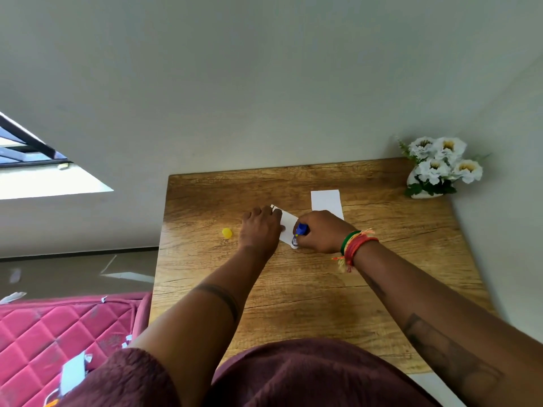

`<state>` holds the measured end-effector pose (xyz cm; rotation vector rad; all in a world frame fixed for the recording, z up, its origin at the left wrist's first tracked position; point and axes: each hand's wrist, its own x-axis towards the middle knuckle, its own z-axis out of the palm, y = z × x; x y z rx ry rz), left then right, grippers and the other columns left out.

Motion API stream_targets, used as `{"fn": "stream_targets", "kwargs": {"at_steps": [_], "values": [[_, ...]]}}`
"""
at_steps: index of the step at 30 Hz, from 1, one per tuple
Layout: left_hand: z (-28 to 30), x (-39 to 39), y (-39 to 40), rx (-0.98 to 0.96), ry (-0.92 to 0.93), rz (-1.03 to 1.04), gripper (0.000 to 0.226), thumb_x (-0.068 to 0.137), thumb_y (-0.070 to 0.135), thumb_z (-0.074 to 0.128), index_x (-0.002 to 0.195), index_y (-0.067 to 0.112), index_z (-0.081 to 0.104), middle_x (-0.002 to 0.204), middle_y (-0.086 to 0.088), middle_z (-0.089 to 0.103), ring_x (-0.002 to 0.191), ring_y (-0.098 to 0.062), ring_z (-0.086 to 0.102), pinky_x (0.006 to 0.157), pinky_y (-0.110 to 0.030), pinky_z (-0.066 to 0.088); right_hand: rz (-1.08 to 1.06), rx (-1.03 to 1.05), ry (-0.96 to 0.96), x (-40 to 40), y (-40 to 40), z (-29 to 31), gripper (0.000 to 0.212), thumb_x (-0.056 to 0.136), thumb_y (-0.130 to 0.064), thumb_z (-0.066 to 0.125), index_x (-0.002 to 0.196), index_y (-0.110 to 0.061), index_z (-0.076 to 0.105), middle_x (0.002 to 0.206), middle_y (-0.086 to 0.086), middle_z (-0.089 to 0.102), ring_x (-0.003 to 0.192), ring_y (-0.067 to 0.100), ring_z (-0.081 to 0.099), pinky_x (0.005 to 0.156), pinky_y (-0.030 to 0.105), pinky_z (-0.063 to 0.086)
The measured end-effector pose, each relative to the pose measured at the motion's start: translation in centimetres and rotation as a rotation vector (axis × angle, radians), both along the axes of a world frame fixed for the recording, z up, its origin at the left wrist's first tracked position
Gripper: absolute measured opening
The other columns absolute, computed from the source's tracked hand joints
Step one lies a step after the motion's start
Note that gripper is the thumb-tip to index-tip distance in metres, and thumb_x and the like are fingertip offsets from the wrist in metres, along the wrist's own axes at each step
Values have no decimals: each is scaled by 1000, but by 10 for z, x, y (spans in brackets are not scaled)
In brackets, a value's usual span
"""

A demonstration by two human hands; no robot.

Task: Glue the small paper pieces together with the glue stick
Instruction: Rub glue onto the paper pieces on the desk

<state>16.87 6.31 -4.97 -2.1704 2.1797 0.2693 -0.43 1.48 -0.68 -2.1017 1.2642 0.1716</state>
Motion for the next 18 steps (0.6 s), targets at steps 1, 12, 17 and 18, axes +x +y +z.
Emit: {"fn": "stream_targets", "kwargs": {"at_steps": [1, 12, 17, 18], "values": [[1, 0, 1, 2, 0, 2, 36, 104, 38, 50, 132, 16, 56, 133, -10, 59, 121, -33, 54, 98, -44, 44, -41, 22, -28, -4, -3, 2, 31, 81, -41, 77, 105, -22, 74, 97, -3, 68, 88, 18, 62, 72, 28, 47], [14, 1, 7, -14, 31, 45, 29, 94, 19, 61, 122, 15, 58, 113, -10, 71, 110, -34, 59, 87, -43, 46, -595, 360, -576, -19, -7, 7, 23, 92, -5, 68, 114, -11, 69, 101, 12, 74, 76, 14, 75, 64, 21, 59], [13, 8, 12, -14, 83, 6, 23, 97, 19, 57, 116, 19, 71, 116, -9, 67, 111, -31, 59, 95, -42, 49, -721, 487, -693, -16, 2, 4, 26, 92, 1, 63, 113, -14, 65, 101, 14, 77, 88, 27, 77, 83, 43, 60], [12, 10, 13, -10, 94, -13, 25, 98, 20, 56, 118, 20, 72, 118, -9, 64, 111, -31, 58, 96, -42, 49, -755, 511, -724, -16, 3, 4, 26, 92, 2, 62, 112, -14, 65, 100, 14, 78, 84, 25, 77, 78, 41, 60]]}}
